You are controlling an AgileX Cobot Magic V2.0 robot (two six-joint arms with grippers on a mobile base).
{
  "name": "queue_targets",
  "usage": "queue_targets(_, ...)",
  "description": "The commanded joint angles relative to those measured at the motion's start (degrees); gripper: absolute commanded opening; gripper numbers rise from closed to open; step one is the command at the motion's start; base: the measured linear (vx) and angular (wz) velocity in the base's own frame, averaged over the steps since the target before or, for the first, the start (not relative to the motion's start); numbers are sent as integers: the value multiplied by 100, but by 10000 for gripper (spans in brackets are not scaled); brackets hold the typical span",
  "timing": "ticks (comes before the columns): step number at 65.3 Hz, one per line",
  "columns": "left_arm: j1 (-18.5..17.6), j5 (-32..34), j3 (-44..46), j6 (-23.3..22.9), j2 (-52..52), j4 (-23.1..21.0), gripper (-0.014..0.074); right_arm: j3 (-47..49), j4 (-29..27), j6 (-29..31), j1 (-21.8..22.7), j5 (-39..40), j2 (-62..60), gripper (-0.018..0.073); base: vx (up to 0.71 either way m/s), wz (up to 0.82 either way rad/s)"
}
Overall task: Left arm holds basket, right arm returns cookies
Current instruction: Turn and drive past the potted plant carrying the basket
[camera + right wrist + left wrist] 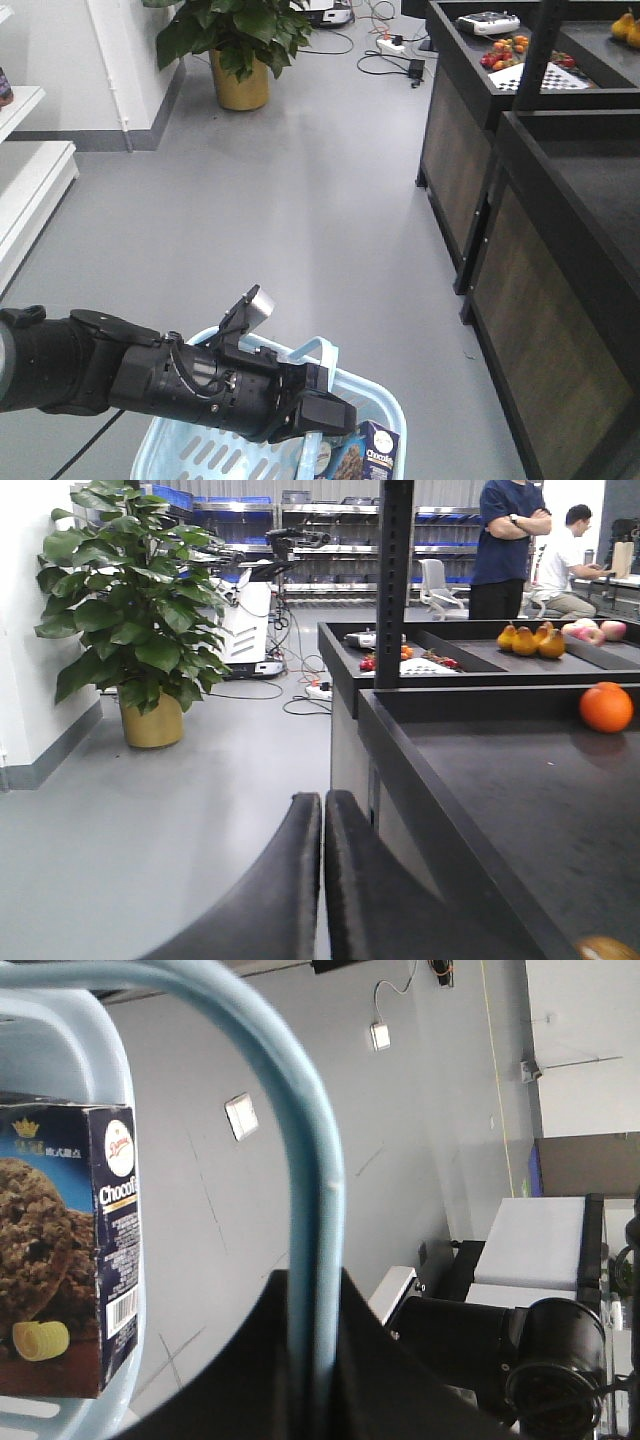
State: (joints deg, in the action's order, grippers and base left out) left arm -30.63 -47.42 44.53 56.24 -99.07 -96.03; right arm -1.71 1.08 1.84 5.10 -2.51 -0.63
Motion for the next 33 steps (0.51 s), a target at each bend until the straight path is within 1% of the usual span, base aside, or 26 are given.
queue_targets(1, -27, -391, 133, 57, 263, -331, -6, 4, 46, 32, 42, 419, -56, -8, 24, 14)
queue_targets(33, -27, -391, 133, 57, 263, -331, -6, 4, 46, 32, 42, 425, -56, -8, 26, 15)
